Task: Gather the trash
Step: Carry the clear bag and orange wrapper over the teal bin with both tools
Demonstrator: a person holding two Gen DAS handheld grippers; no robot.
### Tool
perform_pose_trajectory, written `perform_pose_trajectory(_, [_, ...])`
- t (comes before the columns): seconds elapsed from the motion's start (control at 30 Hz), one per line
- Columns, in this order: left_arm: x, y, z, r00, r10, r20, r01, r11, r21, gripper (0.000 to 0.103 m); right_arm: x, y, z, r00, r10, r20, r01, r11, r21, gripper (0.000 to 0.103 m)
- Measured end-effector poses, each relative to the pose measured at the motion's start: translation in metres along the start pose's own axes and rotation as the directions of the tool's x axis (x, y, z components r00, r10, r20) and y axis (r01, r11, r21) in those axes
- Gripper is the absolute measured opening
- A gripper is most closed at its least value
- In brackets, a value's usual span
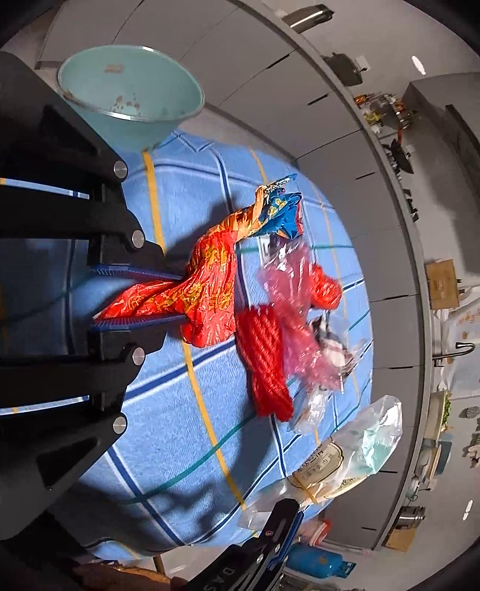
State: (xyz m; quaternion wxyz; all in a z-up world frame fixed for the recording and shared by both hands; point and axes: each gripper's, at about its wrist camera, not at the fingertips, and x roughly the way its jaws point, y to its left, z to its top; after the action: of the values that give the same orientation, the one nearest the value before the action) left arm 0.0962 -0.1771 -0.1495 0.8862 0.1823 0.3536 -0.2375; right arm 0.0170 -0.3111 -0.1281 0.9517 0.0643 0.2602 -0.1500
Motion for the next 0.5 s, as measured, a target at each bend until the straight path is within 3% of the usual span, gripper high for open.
perform_pose_trajectory(0.2, [-0.024,0.012,0.008,0.997,0.035,0.067,-0.035,0.999,-0.01,0.018,-0.008,0.005,0.002,1.0,0.016,0.016,-0.016,1.0,-0.018,0.011])
perform_pose_trajectory(0.5, [-0.03,0.037,0.011,0.993,0.07,0.095,-0.063,0.995,-0.073,0.018,-0.015,0.018,0.008,0.998,0.046,0.03,-0.045,0.998,-0.037,0.011])
